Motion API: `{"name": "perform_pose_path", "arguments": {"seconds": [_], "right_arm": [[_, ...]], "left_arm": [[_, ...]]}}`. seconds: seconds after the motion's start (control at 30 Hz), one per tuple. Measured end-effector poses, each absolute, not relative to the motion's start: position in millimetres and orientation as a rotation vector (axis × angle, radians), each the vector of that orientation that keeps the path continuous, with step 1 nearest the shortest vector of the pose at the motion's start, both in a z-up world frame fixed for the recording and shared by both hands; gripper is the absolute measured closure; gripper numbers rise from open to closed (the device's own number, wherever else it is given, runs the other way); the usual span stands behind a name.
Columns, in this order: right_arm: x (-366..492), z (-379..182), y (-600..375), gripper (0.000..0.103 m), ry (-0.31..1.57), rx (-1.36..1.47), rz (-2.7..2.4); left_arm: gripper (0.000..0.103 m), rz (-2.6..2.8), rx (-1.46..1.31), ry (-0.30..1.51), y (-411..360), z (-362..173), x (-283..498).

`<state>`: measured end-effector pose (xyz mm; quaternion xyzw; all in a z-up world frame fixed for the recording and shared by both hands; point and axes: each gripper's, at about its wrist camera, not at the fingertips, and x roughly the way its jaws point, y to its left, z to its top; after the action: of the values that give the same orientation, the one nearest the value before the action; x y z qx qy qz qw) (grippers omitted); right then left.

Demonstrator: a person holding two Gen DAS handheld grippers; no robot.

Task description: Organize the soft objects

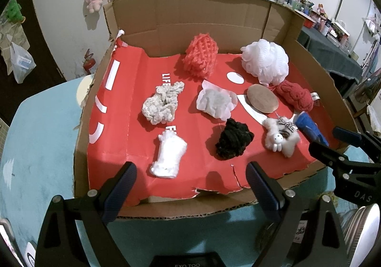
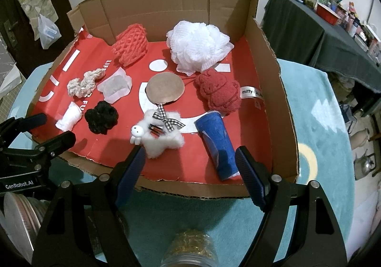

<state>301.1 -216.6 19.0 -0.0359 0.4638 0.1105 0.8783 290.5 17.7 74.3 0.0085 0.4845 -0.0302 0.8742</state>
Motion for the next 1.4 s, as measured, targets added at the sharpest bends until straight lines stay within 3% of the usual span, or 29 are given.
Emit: {"name": "perform_pose_path", "arguments": {"seconds": [1.4], "right_arm": [[301.6, 20.1, -216.0, 0.026, 0.954, -0.077, 0.234]], "left_arm": [[0.008, -0.058, 0.018, 1.008, 17.9, 74.7, 290.7]]}}
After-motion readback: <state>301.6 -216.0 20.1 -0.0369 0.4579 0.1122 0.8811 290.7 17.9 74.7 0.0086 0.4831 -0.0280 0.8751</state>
